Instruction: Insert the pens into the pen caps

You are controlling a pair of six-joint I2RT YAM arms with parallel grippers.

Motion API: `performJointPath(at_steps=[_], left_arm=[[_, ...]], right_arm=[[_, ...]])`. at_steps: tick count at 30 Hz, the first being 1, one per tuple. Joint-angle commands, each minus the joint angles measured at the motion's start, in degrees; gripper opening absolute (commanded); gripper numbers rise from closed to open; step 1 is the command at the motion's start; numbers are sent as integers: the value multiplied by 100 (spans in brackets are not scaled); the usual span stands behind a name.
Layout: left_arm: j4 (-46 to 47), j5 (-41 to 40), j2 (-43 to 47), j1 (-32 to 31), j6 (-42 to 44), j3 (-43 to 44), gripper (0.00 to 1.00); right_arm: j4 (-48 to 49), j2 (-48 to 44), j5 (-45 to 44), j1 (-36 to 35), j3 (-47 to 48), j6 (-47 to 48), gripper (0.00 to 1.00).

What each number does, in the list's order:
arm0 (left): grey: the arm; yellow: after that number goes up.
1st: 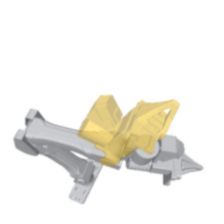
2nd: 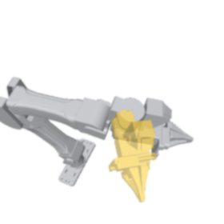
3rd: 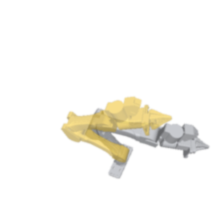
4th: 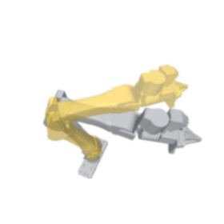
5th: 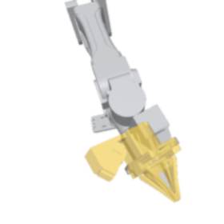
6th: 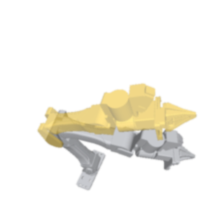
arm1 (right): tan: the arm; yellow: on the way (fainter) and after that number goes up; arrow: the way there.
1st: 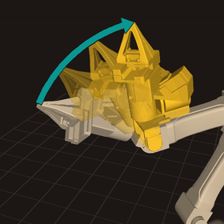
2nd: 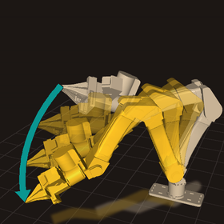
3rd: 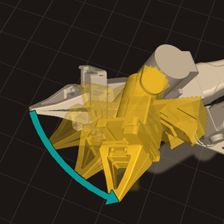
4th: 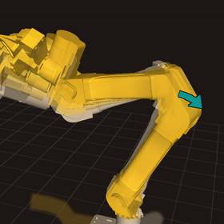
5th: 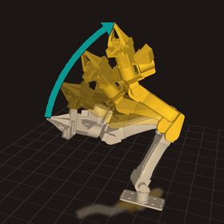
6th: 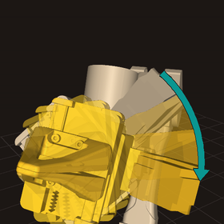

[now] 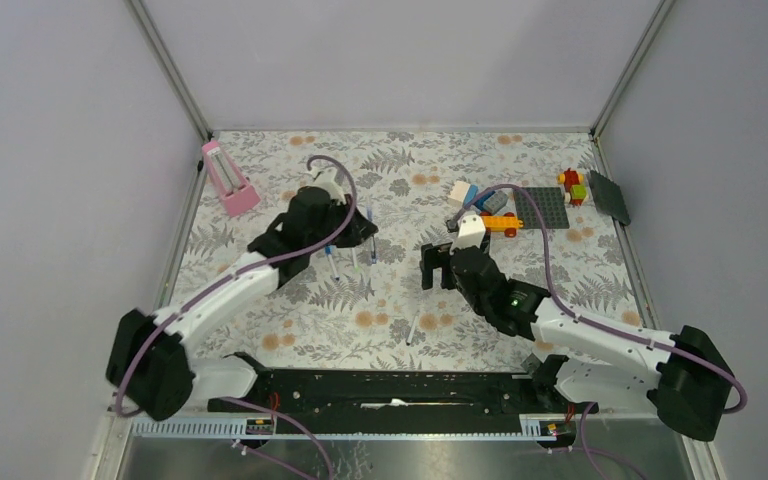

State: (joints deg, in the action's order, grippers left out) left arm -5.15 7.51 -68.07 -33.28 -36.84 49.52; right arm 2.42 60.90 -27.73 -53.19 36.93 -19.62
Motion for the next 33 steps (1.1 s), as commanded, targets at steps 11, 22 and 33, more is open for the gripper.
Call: performJointPath(at_steps=[11,22,33], left_arm=[[-617,-1165,-2683,-30,543,1318,0],[-1017,-1290,-3835,-33,813,1971,0],[-1141,-1278,-4189,-36,898,2121,13]], right_arm=[[947,298,-486,255,-443,-18,100],[971,355,23,636,-466,-127,99],[964,388,222,776,-455,-167,98]])
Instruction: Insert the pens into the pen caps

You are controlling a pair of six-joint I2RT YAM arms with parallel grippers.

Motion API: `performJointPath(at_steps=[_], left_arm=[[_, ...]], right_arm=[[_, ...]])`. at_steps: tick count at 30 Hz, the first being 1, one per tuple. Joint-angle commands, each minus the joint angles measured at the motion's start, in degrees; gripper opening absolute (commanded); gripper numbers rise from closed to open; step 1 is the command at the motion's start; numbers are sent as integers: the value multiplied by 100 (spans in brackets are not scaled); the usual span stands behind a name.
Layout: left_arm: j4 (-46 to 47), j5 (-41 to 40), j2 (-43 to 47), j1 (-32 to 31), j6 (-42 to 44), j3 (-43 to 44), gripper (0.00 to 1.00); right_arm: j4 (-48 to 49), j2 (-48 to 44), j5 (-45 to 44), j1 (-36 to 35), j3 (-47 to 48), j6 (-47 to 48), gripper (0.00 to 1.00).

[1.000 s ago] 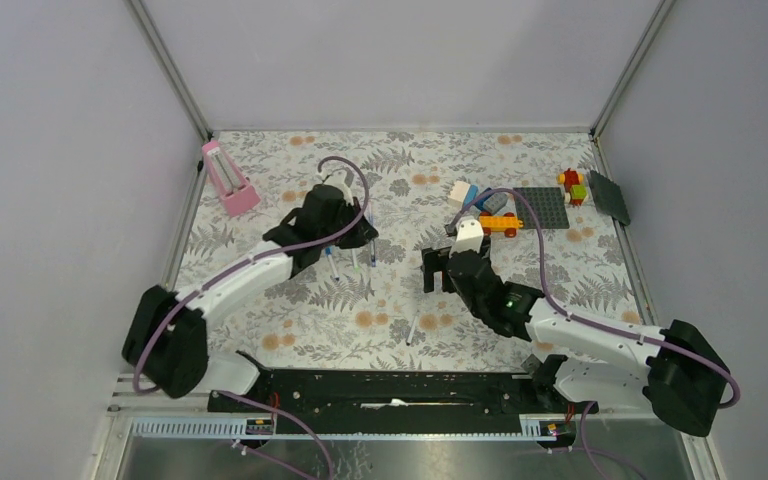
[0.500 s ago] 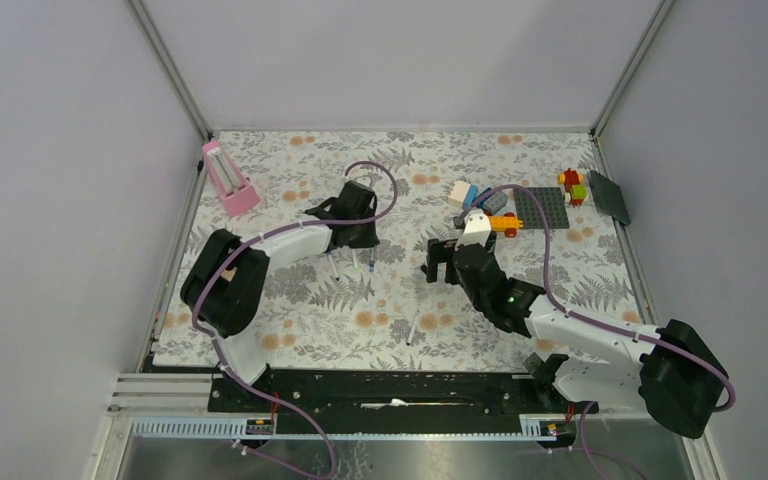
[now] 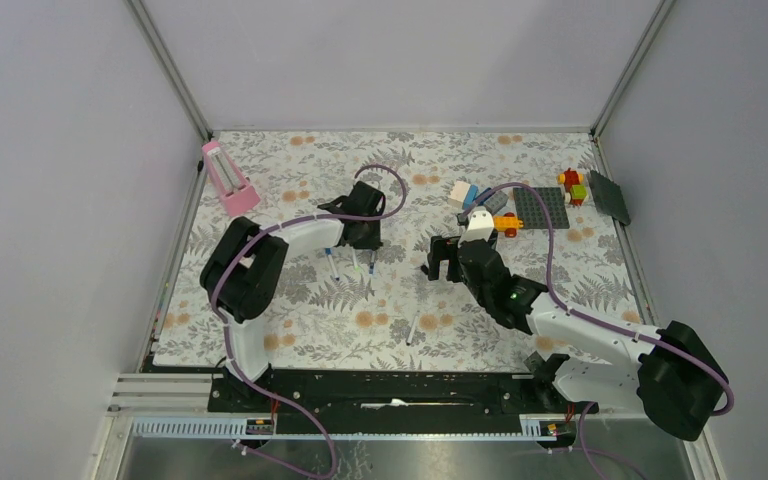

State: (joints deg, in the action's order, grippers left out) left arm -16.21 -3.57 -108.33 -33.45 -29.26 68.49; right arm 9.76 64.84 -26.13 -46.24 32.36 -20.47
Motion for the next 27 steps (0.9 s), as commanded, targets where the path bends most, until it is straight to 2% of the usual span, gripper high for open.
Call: performJointPath(at_steps=[1,9,17,23,27], left_arm=[[-40,-174,-194,-21,139,233,15],[-37,-225,-226,-36,131,220,27],[-63,-222,261,-257,111,111,46],[-198,-253,1148,-402,20,-190,58],[-358,-356,1935,-416,-47,-470,64]], right_arm=[[232,-5,72,88,6,-76,98],[229,-14,130,134,-8,-95,98],[-136,54,160,165,236,-189,96],[-921,-2,570,142,503,-1015,89],[-1652,61,603,-120,674,-1803,87]])
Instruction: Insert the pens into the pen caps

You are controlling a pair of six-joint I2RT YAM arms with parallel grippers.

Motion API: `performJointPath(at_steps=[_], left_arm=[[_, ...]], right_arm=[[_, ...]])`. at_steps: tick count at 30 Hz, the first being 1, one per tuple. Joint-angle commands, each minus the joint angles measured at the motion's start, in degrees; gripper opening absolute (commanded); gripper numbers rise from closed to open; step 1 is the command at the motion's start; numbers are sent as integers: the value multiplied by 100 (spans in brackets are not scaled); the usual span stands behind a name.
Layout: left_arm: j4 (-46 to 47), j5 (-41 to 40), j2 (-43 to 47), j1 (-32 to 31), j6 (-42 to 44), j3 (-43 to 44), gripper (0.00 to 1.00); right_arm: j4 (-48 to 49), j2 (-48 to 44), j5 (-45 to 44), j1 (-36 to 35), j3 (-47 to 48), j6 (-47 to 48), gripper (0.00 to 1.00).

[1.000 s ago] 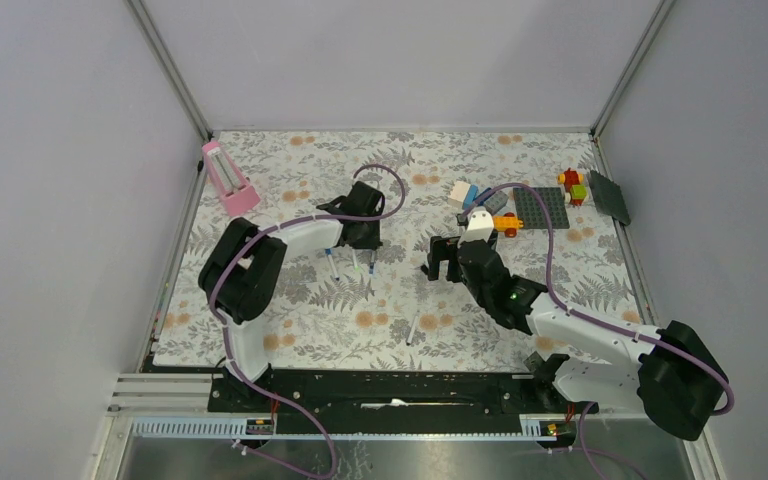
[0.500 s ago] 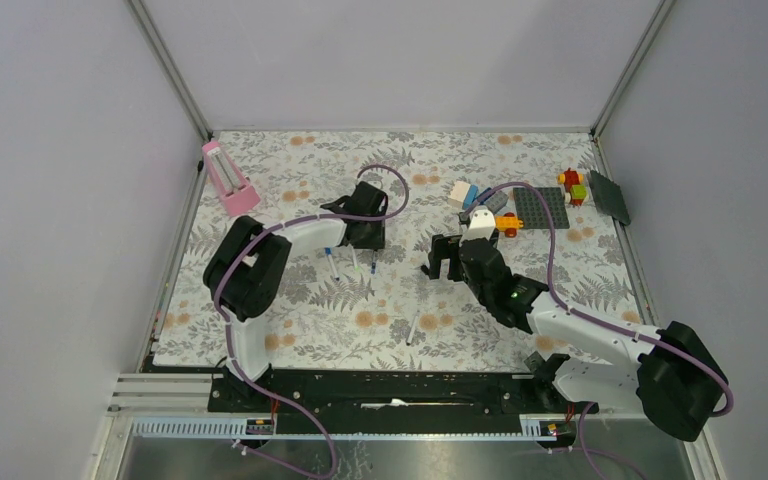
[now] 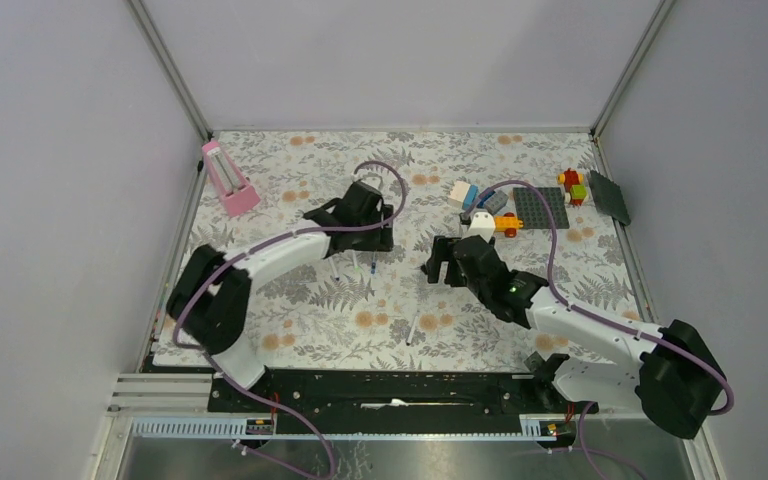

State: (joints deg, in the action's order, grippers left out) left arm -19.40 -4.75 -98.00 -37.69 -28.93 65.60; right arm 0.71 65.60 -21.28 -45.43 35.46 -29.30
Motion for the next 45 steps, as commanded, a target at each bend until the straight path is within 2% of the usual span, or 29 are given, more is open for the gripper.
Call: performJointPath(at_steps=[1,3,5,7,15,21,25,34,37,40,45], left_arm=[[-91,-271,1110,8,-102,-240,65],[-207,-276,1556,8,-169,-305,67],[-361,-176,1882,5,-191,-316,79],[-581,-141,2191,7,-157,-285,84],[-1373,-359,3536,10,275,-346,86],[-1444,-1025,4449,9,520,-843,87],[-1386,-1098,4753,8,481,-1183,87],[-1345,-1007,4942,12,499,-1401,87],[-1347,-999,4961,8,532,-1410,87],[-1346,-978,4979,8,546,-1423,87],[-1341,-953,4999,9,564,-1436,87]], right_arm=[[-902,26,61,-294,418,-1131,87],[-1272,159,8,-478,564,-1543,87],[-1596,367,-33,-655,703,-1877,87],[-1904,565,-41,-807,834,-2180,86],[-2499,1108,-138,-1378,1090,-3261,82],[-2960,1877,-223,-1851,1638,-3583,81],[-3168,2438,-337,-2075,1915,-3900,77],[-3301,3249,-198,-2232,2331,-4132,55],[-3334,3452,-162,-2250,2397,-4141,44],[-3383,3611,-107,-2257,2422,-4175,39],[-3434,3730,-116,-2260,2407,-4202,21]])
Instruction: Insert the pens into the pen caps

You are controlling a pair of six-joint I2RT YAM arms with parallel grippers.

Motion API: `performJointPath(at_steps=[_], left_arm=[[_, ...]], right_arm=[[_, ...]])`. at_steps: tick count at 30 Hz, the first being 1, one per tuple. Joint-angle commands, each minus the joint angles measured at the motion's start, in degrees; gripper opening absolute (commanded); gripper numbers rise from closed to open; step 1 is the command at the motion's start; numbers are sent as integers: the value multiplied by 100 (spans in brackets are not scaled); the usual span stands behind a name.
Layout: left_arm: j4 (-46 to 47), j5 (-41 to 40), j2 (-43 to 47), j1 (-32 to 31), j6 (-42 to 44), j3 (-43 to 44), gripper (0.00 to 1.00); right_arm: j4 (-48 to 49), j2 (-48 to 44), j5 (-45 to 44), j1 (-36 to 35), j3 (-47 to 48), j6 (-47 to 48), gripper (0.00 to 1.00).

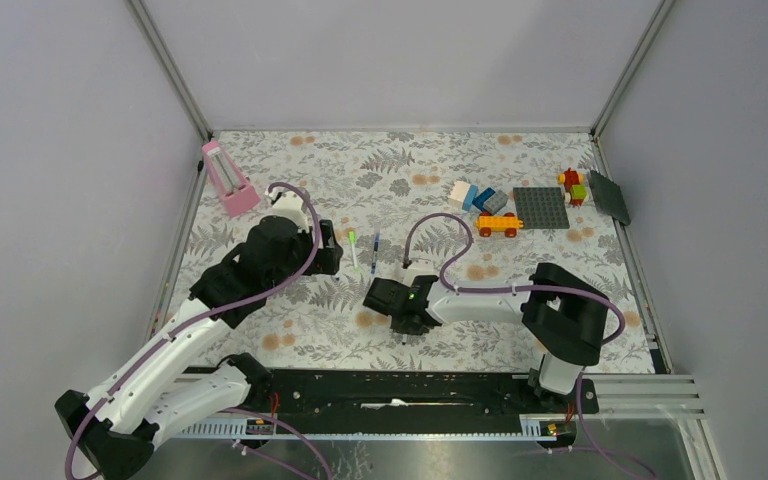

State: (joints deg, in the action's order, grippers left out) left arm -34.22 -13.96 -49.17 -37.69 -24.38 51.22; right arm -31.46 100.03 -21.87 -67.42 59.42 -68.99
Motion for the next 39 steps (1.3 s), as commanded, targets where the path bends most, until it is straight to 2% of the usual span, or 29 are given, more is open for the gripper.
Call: performJointPath(at_steps=[1,5,9,13,16,20,24,27,34,39], left_arm=[[143,-26,118,8,109,2,87],[143,-9,122,8,93,2,87],[197,124,181,8,83,2,87],[543,860,554,9,-5,-63,88],[904,1254,849,16,-188,-230,90],[1216,1761,974,16,-322,-292,87],[1533,2115,962,21,-522,-324,83],[2034,2560,969,16,-735,-433,81],[3042,3560,623,16,-1217,-553,72],[3324,4061,220,16,-1276,-551,59]], right_arm=[[-243,310,-81,-61,35,-206,17],[-251,334,-208,-61,133,-23,0],[321,5,-412,-62,53,607,0],[1224,-532,-582,-61,-54,1615,0],[1643,-1044,-1019,-61,-168,2107,0],[3160,-2100,-1334,-57,-933,2977,0],[5047,-3293,-1068,-52,-1921,3887,0],[5699,-3883,-692,-52,-2238,4439,0],[6218,-4416,129,-52,-2431,5041,0],[6215,-4426,397,-57,-2342,5149,0]])
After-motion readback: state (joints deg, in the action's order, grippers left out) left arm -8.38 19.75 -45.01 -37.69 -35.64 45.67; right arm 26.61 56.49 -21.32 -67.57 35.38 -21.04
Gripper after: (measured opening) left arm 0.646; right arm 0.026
